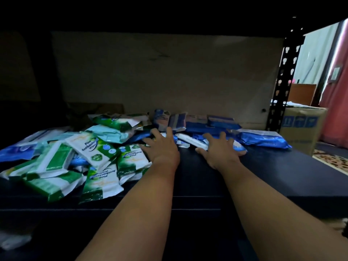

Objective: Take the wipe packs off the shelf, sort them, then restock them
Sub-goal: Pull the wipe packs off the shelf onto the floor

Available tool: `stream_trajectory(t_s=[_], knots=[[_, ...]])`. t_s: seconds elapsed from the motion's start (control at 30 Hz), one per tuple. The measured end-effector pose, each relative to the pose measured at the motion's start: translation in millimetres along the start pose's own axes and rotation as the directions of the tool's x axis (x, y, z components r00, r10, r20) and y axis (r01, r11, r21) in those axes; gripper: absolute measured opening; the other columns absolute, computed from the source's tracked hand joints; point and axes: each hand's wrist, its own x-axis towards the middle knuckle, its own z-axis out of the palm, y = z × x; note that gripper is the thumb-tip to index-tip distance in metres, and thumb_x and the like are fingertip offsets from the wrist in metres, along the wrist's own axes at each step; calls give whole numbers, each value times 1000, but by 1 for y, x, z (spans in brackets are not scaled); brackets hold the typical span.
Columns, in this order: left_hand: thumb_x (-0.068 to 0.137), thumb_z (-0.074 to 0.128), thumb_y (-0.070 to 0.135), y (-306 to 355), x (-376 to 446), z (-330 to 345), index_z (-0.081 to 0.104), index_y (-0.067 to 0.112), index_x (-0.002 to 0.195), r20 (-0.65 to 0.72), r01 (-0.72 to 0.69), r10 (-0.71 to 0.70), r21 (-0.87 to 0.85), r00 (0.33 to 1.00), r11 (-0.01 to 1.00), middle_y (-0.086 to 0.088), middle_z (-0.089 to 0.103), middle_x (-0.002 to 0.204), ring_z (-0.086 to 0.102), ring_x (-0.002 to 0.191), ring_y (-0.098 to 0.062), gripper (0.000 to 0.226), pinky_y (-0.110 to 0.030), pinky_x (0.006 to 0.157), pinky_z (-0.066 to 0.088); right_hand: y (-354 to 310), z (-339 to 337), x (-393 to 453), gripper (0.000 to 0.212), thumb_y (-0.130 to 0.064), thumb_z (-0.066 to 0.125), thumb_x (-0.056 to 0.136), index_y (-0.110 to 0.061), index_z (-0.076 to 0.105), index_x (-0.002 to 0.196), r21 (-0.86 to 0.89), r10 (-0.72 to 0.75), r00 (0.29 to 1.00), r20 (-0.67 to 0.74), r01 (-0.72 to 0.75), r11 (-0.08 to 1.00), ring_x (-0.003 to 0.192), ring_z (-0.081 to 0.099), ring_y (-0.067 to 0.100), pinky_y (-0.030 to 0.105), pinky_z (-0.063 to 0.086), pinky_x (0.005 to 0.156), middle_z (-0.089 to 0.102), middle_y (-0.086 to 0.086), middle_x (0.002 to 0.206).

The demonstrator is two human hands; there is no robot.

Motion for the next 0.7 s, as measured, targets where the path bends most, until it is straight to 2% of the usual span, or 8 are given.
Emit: stream_trajectory(t_s=[0.1, 0.2, 0.3, 0.37, 0.43, 0.53, 0.63, 0.7], knots=[[96, 52, 17, -2, 7, -1, 20, 32, 147, 0, -19, 19, 40, 1000, 999, -21, 21, 143, 39, 126, -52, 62, -63, 102, 33, -2, 0, 6, 56, -62, 47, 98, -45, 33, 149, -29, -8, 1000, 20, 8, 1000, 147, 17, 41, 87, 15, 99, 25, 8, 159], [99, 48, 15, -4, 5, -1, 25, 28, 145, -19, -41, 42, 74, 999, 996, -20, 30, 138, 44, 122, -46, 54, -59, 96, 38, -3, 2, 6, 43, -47, 50, 102, -40, 42, 144, -52, -31, 999, 26, 32, 998, 142, 26, 41, 85, 22, 100, 39, 10, 148], [101, 43, 9, 1, -6, -1, 32, 21, 142, -61, -72, 79, 107, 995, 992, -21, 35, 136, 46, 121, -44, 44, -61, 98, 40, -3, 6, 5, 29, -30, 57, 101, -30, 51, 130, -84, -68, 998, -3, 67, 994, 134, 36, 45, 76, 36, 99, 48, 14, 135], [101, 42, 6, 4, -15, -3, 35, 21, 142, -40, -94, 99, 113, 994, 989, -22, 35, 140, 44, 123, -44, 44, -66, 102, 38, -4, 3, -2, 29, -23, 56, 101, -26, 53, 130, -104, -71, 997, -13, 69, 992, 132, 39, 46, 74, 38, 97, 49, 15, 131], [100, 45, 3, 4, -26, -4, 38, 20, 143, -40, -124, 129, 107, 991, 987, -22, 35, 139, 43, 123, -43, 47, -65, 103, 39, -6, -1, -10, 28, -24, 52, 103, -22, 54, 131, -167, -81, 996, -39, 73, 983, 125, 47, 44, 69, 43, 96, 53, 16, 127], [98, 49, 4, 2, -47, -10, 42, 18, 143, -67, -202, 205, 44, 977, 978, -19, 39, 138, 45, 124, -40, 48, -55, 100, 45, -5, -5, -23, 27, -25, 50, 103, -20, 59, 128, -202, -93, 991, -93, 72, 977, 109, 56, 43, 62, 50, 91, 59, 17, 117], [97, 55, 14, 3, -66, -19, 60, 9, 121, -111, -318, 309, -81, 945, 944, -17, 50, 127, 53, 115, -34, 26, -43, 89, 46, -3, -11, -43, 26, -23, 48, 103, -17, 60, 126, -257, -136, 985, -110, 104, 961, 101, 59, 40, 58, 54, 85, 60, 17, 113], [97, 58, 23, 3, -79, -24, 66, 8, 111, -116, -369, 353, -172, 928, 914, -15, 56, 118, 56, 110, -32, 22, -39, 83, 47, -2, -17, -60, 28, -20, 45, 104, -15, 60, 126, -313, -170, 979, -111, 128, 941, 101, 61, 37, 53, 56, 83, 61, 16, 114]])
